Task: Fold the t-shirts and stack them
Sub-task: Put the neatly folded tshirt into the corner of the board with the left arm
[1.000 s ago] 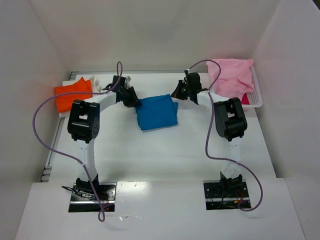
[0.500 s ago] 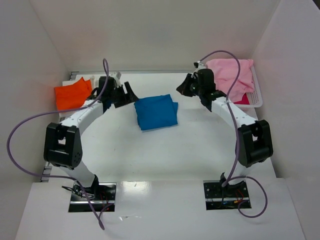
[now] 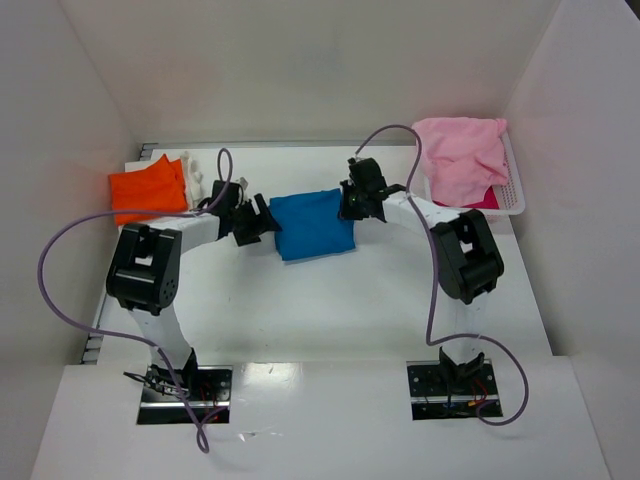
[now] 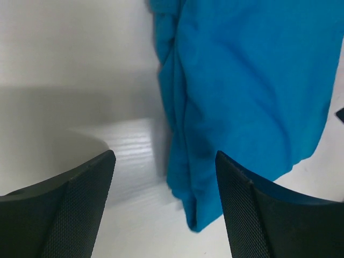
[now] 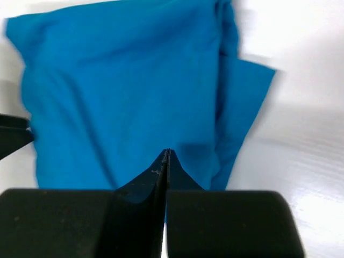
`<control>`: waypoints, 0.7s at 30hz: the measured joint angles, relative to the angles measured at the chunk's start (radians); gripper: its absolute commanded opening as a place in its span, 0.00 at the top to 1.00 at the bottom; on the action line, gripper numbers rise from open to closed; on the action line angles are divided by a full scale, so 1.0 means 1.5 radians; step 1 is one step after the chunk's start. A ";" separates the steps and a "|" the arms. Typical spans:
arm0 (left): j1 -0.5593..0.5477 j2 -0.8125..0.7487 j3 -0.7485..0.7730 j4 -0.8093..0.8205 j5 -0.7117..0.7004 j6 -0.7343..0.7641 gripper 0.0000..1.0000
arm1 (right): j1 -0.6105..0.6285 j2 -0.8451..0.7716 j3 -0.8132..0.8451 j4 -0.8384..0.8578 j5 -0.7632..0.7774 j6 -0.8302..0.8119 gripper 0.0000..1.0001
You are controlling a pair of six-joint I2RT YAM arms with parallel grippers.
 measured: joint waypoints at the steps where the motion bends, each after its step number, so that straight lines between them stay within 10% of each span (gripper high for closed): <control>1: 0.000 0.009 0.000 0.013 0.009 -0.010 0.17 | 0.000 0.011 0.010 -0.009 0.007 -0.003 1.00; 21: -0.010 0.057 -0.041 0.220 0.050 -0.195 0.16 | 0.003 0.141 0.115 -0.039 0.031 -0.032 1.00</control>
